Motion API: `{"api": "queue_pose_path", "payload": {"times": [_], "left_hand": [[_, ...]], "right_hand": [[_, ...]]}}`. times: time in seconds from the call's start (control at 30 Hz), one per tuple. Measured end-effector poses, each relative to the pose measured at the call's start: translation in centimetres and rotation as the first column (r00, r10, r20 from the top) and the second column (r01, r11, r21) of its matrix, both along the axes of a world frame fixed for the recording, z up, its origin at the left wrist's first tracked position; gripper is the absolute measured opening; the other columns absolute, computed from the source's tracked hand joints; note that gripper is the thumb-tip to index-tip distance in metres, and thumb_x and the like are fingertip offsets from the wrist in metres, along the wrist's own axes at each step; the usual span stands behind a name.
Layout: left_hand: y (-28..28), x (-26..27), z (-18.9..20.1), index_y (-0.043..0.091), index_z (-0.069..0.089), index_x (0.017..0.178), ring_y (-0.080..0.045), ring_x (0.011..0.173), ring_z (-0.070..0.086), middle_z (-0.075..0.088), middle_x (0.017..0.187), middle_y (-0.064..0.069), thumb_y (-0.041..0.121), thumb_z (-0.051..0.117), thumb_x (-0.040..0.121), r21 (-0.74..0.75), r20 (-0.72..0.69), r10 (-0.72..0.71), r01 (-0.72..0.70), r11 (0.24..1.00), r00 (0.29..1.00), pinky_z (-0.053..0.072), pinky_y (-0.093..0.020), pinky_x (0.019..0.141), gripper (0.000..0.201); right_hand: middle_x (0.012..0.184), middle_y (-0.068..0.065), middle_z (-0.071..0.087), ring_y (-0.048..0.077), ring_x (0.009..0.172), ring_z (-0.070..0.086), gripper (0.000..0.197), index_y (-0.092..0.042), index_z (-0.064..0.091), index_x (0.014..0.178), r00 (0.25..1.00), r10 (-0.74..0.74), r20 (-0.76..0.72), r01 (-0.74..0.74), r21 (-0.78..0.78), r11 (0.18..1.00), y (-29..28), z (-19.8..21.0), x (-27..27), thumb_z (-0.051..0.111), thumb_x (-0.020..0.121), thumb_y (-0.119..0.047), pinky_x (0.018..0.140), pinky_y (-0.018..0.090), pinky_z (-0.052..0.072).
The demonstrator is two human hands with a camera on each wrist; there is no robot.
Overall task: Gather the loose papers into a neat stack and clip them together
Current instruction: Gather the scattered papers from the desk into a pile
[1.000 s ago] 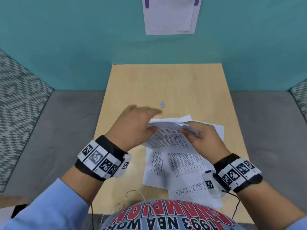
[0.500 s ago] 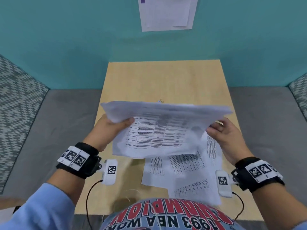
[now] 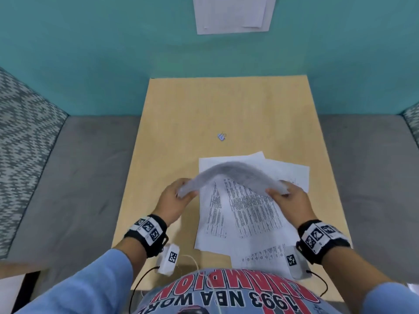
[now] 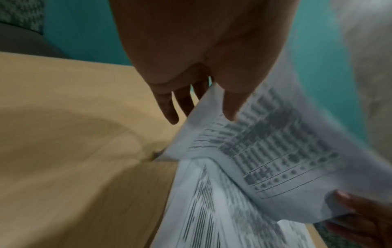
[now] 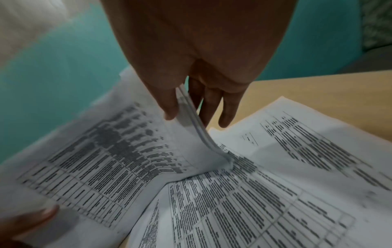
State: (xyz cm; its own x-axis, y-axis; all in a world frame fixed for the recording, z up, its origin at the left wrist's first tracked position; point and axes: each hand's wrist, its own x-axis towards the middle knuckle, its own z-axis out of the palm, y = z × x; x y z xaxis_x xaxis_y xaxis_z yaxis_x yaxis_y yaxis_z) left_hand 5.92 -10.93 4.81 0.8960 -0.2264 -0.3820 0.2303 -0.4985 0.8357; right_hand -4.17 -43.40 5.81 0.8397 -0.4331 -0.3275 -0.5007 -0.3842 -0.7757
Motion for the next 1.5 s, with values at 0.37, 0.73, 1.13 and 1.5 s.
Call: {"api": "queue_pose_path", "payload": {"times": [0.37, 0.73, 1.13, 1.5], "left_hand": [[0.6, 0.5, -0.5, 0.025, 0.071, 0.13, -0.008, 0.111, 0.071, 0.076, 0.12, 0.009, 0.034, 0.069, 0.101, -0.029, 0.06, 0.15, -0.149, 0.988, 0.987, 0.056, -0.031, 0.097, 0.031], [0.7, 0.4, 0.3, 0.038, 0.064, 0.104, 0.003, 0.072, 0.066, 0.075, 0.085, 0.005, 0.03, 0.063, 0.104, 0.029, 0.163, 0.16, -0.166, 0.986, 0.974, 0.053, -0.031, 0.074, 0.009], [0.9, 1.0, 2.7, 0.024, 0.063, 0.109, -0.016, 0.092, 0.069, 0.074, 0.102, 0.004, 0.025, 0.059, 0.106, 0.128, 0.322, -0.073, 0.033, 0.991, 0.944, 0.051, -0.032, 0.073, 0.005], [-2.3, 1.5, 12.9, 0.031, 0.063, 0.127, -0.01, 0.105, 0.068, 0.072, 0.118, 0.016, 0.021, 0.06, 0.102, 0.349, 0.623, -0.475, 0.323, 0.88, 0.621, 0.055, -0.032, 0.087, 0.026]], "right_hand": [[0.087, -0.016, 0.073, -0.012, 0.073, 0.066, 0.008, -0.034, 0.067, 0.109, 0.978, -0.041, 0.205, 0.052, -0.045, 0.998, 0.9, 1.2, 0.0, 0.062, 0.103, -0.032, 0.058, 0.007, 0.047], [0.084, -0.008, 0.072, 0.007, 0.068, 0.069, 0.007, -0.029, 0.067, 0.108, 0.986, -0.061, 0.155, 0.07, -0.055, 0.996, 0.8, 1.5, -0.3, 0.065, 0.101, -0.028, 0.058, 0.01, 0.049], [0.12, -0.012, 0.072, 0.012, 0.114, 0.065, 0.034, -0.028, 0.068, 0.122, 0.975, 0.066, 0.213, -0.02, -0.213, 0.977, 0.3, 4.5, 0.9, 0.079, 0.09, -0.028, 0.102, 0.038, 0.052], [0.069, -0.018, 0.069, -0.004, 0.066, 0.062, 0.026, -0.029, 0.079, 0.105, 0.839, 0.501, 0.211, -0.402, -0.379, 0.833, 6.1, 7.7, 3.6, 0.066, 0.095, -0.008, 0.063, 0.022, 0.048]]}}
